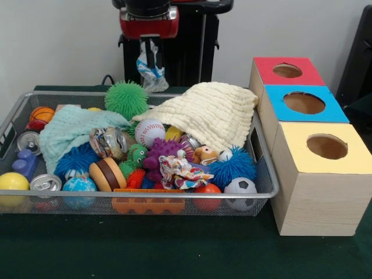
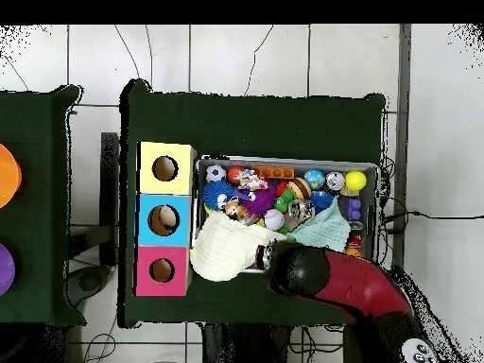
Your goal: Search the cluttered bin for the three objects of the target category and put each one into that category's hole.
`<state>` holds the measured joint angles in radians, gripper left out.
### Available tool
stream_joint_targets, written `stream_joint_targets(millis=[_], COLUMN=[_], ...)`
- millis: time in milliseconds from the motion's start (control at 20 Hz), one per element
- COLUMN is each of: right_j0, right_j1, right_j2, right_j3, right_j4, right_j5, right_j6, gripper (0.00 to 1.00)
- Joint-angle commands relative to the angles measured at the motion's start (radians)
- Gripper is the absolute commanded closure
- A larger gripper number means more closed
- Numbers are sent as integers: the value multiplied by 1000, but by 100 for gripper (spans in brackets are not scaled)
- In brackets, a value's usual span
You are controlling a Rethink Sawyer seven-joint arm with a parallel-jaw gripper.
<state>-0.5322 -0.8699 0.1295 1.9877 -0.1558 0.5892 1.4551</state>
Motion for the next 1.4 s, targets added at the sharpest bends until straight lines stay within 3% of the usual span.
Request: stream_joint_targets(millis=[50, 750, 1400], right_j0=[86, 173, 333], right_j1=[-42, -89, -63], right_j2=[-63, -121, -189], right_j3=[43, 16, -78], right_j4=[94, 184, 268], right_j5=[55, 166, 255], right_j6=[310, 328, 463], gripper=[100, 100, 100])
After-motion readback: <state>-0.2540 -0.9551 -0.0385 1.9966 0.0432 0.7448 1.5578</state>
